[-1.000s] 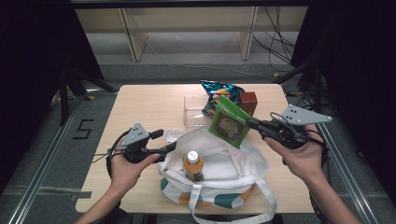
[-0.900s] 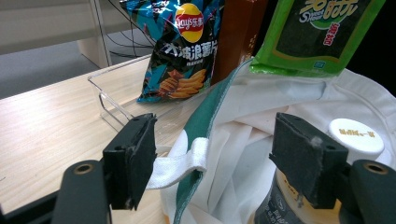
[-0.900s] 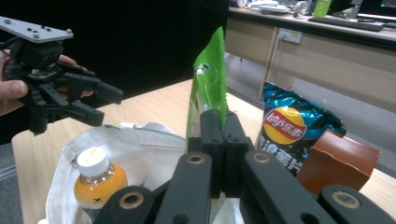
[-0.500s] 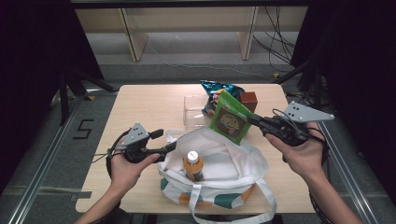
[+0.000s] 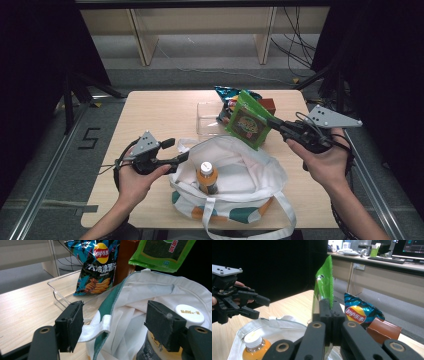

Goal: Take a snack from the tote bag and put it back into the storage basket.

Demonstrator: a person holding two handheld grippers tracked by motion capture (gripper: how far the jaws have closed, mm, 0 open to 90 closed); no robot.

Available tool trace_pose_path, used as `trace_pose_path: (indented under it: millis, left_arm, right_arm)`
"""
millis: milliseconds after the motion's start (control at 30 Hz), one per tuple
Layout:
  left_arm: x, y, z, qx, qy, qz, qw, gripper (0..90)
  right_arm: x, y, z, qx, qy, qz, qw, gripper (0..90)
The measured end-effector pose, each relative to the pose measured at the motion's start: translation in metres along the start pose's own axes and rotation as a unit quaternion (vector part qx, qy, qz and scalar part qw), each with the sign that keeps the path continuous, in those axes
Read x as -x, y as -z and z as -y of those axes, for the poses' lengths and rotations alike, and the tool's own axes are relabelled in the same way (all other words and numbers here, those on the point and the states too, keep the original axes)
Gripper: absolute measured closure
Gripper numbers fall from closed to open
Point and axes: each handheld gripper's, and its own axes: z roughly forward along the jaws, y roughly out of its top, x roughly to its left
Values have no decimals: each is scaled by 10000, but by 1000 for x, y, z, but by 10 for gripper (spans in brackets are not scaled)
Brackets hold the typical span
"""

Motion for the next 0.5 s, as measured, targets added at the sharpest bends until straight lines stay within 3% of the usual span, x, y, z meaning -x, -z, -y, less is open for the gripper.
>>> trace_pose_path:
  millis: [33, 100, 167, 233, 333, 367, 433, 500]
  left_arm:
    - [0, 0, 0, -2, 4, 3, 10000, 298]
    - [0, 1, 0, -18, -9, -11, 10000, 298]
    - [0, 1, -1, 13, 7, -2, 10000, 298]
    - [-1, 1, -1, 13, 6, -9, 10000, 298]
    - [-1, 0, 0, 38, 13, 43, 10000, 298]
    - [0, 0, 0, 37, 14, 45, 10000, 298]
    - [0, 1, -1, 15, -1, 4, 10000, 298]
    - [-1, 1, -2, 26, -4, 1, 10000, 298]
  right_arm:
    - [2, 0, 0, -2, 137, 100, 9999, 900]
    - [1, -2, 0, 17, -5, -4, 10000, 900]
    - [4, -2, -1, 17, 114, 112, 9999, 900]
    - [3, -2, -1, 45, -53, 124, 9999, 900]
    - [6, -4, -2, 72, 106, 115, 9999, 900]
    - [4, -4, -2, 52, -13, 107, 9999, 900]
    - [6, -6, -2, 113, 85, 72, 9999, 900]
    - [5, -6, -3, 96, 11, 80, 9999, 900]
